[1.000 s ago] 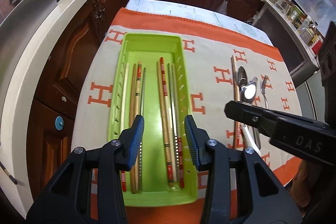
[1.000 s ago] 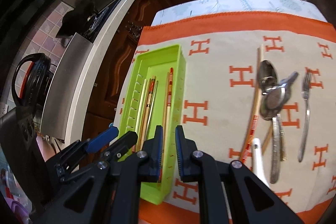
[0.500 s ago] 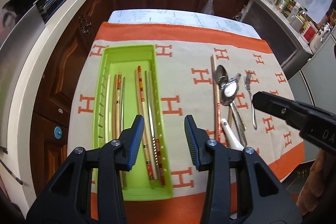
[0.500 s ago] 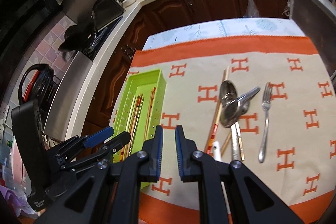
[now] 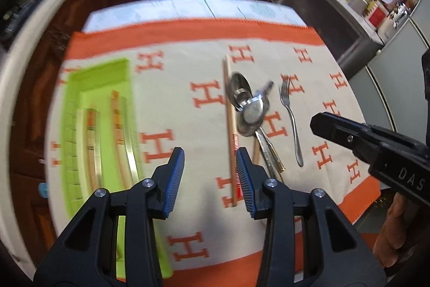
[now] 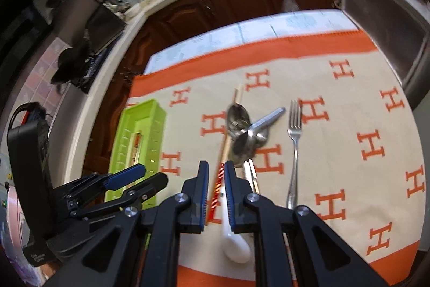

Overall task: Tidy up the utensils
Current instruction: 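Move both open tools back to the last chopsticks by the spoons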

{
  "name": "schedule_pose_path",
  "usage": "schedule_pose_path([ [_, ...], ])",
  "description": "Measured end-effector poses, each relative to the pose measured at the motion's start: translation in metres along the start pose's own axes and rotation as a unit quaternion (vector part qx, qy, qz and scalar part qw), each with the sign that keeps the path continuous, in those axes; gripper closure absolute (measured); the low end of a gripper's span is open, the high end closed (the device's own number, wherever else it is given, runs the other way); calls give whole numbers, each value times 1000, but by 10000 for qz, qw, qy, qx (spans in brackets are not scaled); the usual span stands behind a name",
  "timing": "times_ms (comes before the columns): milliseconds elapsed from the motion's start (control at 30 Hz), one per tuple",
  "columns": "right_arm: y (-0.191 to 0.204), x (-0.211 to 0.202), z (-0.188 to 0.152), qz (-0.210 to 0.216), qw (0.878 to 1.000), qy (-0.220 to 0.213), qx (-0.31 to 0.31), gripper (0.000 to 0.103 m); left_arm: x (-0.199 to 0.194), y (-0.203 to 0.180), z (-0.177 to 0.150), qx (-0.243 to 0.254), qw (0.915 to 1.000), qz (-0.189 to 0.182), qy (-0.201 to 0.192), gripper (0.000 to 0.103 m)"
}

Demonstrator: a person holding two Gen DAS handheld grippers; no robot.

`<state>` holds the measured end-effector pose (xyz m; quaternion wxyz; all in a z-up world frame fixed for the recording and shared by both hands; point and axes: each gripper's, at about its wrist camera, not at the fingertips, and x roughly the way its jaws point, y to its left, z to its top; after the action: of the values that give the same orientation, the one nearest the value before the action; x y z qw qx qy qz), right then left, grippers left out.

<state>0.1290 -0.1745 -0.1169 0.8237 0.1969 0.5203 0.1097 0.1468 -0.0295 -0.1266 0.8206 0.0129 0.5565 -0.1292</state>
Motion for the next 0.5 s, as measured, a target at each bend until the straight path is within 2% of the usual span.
schedule_pose_path([
  [67, -11, 11, -2, -37, 9999, 99, 118, 91, 23, -3, 3, 44, 9998, -105, 176, 66],
  [233, -30, 30, -5, -24, 9990, 318, 311, 91, 67, -14, 6, 268, 9984, -28, 497, 66],
  [500, -44, 46, -6, 60, 9982, 455, 391, 91, 103, -23, 8, 391, 9966, 205, 691, 67],
])
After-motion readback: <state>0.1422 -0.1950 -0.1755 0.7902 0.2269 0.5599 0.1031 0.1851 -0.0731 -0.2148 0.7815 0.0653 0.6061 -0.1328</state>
